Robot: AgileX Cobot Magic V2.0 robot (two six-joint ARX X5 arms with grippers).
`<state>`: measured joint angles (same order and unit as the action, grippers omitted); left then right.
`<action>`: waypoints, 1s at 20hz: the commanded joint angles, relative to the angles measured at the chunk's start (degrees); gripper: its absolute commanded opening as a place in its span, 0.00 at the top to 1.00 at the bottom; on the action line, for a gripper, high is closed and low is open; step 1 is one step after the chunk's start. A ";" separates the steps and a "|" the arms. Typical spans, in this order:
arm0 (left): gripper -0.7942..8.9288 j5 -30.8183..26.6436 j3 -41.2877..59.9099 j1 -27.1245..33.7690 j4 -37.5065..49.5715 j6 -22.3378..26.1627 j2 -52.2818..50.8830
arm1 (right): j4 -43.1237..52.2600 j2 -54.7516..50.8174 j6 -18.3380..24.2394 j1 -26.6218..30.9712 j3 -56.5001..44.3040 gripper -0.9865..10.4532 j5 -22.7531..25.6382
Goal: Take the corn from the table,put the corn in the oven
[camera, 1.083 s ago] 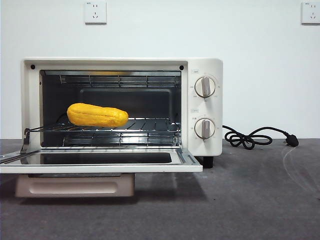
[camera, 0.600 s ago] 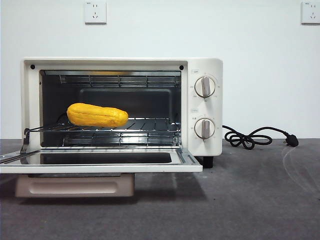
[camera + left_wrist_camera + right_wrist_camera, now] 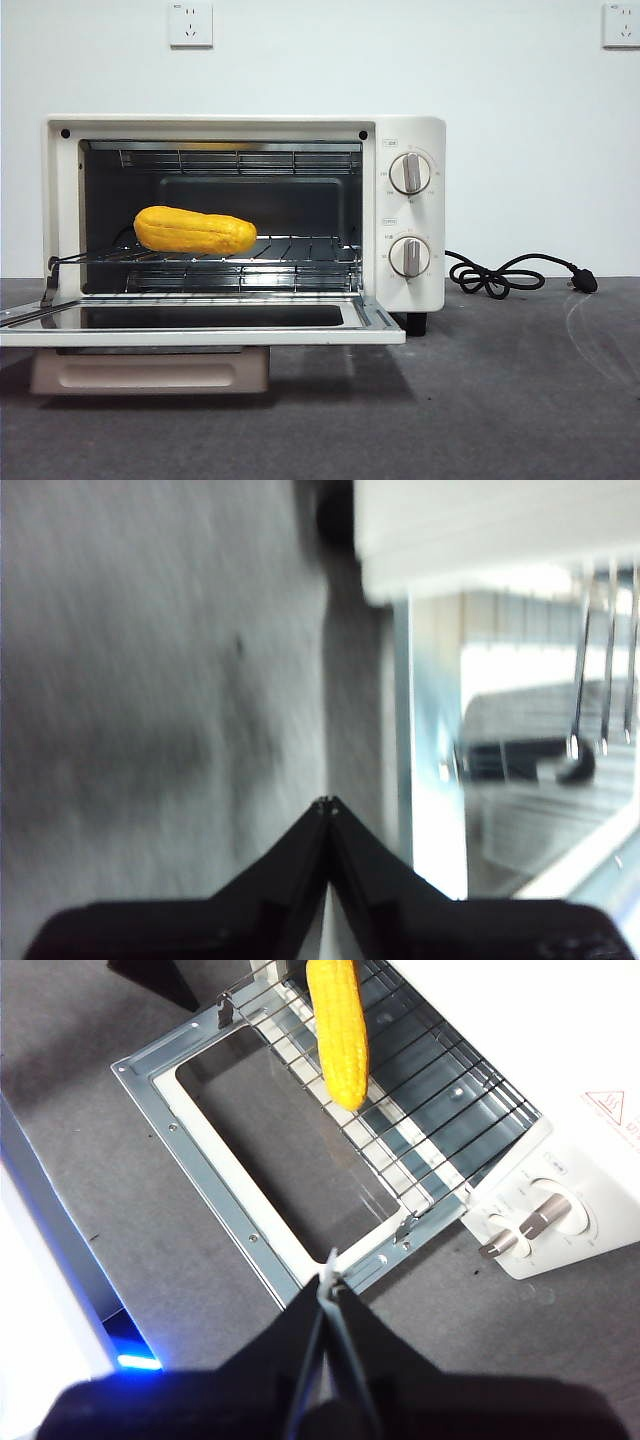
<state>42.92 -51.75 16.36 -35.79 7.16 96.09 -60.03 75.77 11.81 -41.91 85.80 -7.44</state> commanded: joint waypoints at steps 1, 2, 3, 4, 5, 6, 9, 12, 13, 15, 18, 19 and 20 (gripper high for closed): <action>0.93 0.07 0.37 -1.05 1.77 -1.99 0.46 | 0.22 -0.28 0.37 0.04 -0.46 0.92 -0.13; 0.93 0.09 0.37 -1.70 2.34 -2.01 0.48 | 0.22 -0.28 0.37 0.04 -0.46 0.92 -0.13; 0.93 0.07 0.37 -2.34 2.80 -2.03 0.48 | 0.22 -0.28 0.37 0.04 -0.46 0.92 -0.13; 0.93 -0.28 0.37 -3.17 3.08 -2.05 0.50 | 0.24 -0.28 0.37 0.04 -0.46 0.92 -0.13; 0.93 -1.09 0.37 -4.09 3.04 -2.12 0.50 | 0.26 -0.28 0.37 0.04 -0.46 0.92 -0.13; 0.93 -1.40 0.37 -4.92 3.04 -2.21 0.50 | 0.26 -0.28 0.37 0.04 -0.46 0.92 -0.13; 0.93 -1.42 0.37 -6.69 2.82 -2.27 0.50 | 0.22 -0.28 0.37 0.04 -0.46 0.92 -0.13; 0.93 -1.38 0.37 -7.89 1.33 -2.21 0.50 | 0.20 -0.28 0.37 0.04 -0.46 0.92 -0.13; 0.93 -1.33 0.37 -8.17 0.20 -2.12 0.50 | 0.20 -0.28 0.37 0.04 -0.46 0.92 -0.13; 0.93 -0.52 0.37 -8.44 -2.45 -1.27 0.50 | 0.20 -0.28 0.37 0.04 -0.46 0.92 -0.13; 0.93 -0.48 0.37 -8.33 -7.37 0.11 0.48 | 0.15 -0.28 0.37 0.04 -0.46 0.92 -0.11; 0.93 -0.50 0.37 -8.04 -9.49 1.31 0.48 | 0.15 -0.28 0.37 0.04 -0.46 0.92 -0.11; 0.93 -0.46 0.37 -7.93 -10.97 2.29 0.44 | 0.15 -0.28 0.37 0.04 -0.46 0.92 -0.11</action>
<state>39.44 -51.75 9.10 -45.41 7.22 96.12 -60.03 75.77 11.81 -41.91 85.80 -7.44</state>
